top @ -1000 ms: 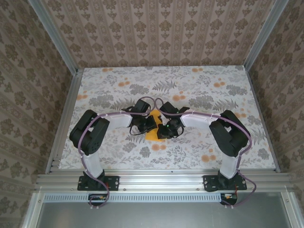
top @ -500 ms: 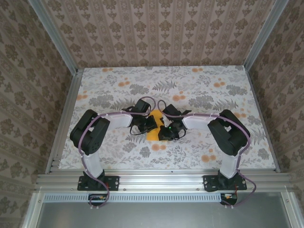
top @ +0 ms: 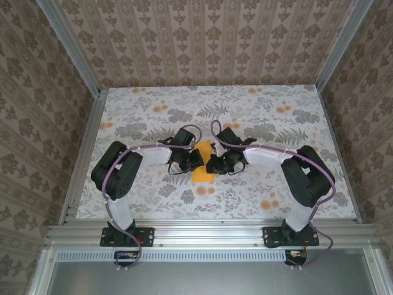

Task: Fold a paper plane with a square sheet of paper (pick it up from the middle)
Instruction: Fold the triangle a second time at the center of the table.

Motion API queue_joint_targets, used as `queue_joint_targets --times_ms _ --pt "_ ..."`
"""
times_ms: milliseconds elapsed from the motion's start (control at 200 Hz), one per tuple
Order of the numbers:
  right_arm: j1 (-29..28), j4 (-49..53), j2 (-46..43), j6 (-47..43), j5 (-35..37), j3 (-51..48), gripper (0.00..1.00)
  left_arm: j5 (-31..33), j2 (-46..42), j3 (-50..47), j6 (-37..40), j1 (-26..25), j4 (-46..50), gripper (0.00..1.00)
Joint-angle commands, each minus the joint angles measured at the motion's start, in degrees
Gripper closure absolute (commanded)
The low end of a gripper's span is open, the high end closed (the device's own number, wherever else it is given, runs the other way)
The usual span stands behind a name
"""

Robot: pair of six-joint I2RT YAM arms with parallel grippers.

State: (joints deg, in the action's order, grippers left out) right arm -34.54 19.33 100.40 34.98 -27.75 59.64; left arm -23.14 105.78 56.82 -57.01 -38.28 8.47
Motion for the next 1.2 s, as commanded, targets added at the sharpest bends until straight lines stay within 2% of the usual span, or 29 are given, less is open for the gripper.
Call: queue_joint_targets --times_ms 0,225,505,665,830,940,1195 --pt "-0.62 0.36 3.77 1.14 -1.0 2.16 0.85 4.15 3.9 -1.18 0.46 -0.29 6.03 0.91" --pt "-0.03 -0.1 6.38 1.12 -0.47 -0.07 0.85 4.24 3.74 -0.93 0.56 -0.18 6.47 0.9" --pt "2.35 -1.41 3.63 1.08 -1.43 -8.1 0.85 4.87 3.21 -0.61 0.93 0.05 6.7 0.9" --pt "3.15 -0.6 -1.07 1.58 -1.95 -9.36 0.85 3.85 2.35 -0.22 1.73 0.05 4.62 0.89" --pt "3.28 0.03 -6.52 2.37 -0.28 -5.25 0.85 3.45 2.35 0.46 1.91 -0.3 3.97 0.89" --pt "2.78 1.2 -4.72 1.89 1.46 -2.92 0.86 3.33 2.42 0.32 1.74 -0.47 3.65 0.89" --pt "1.23 -0.07 1.58 2.54 -1.43 -2.01 0.86 3.14 2.33 0.41 1.6 -0.56 3.52 0.89"
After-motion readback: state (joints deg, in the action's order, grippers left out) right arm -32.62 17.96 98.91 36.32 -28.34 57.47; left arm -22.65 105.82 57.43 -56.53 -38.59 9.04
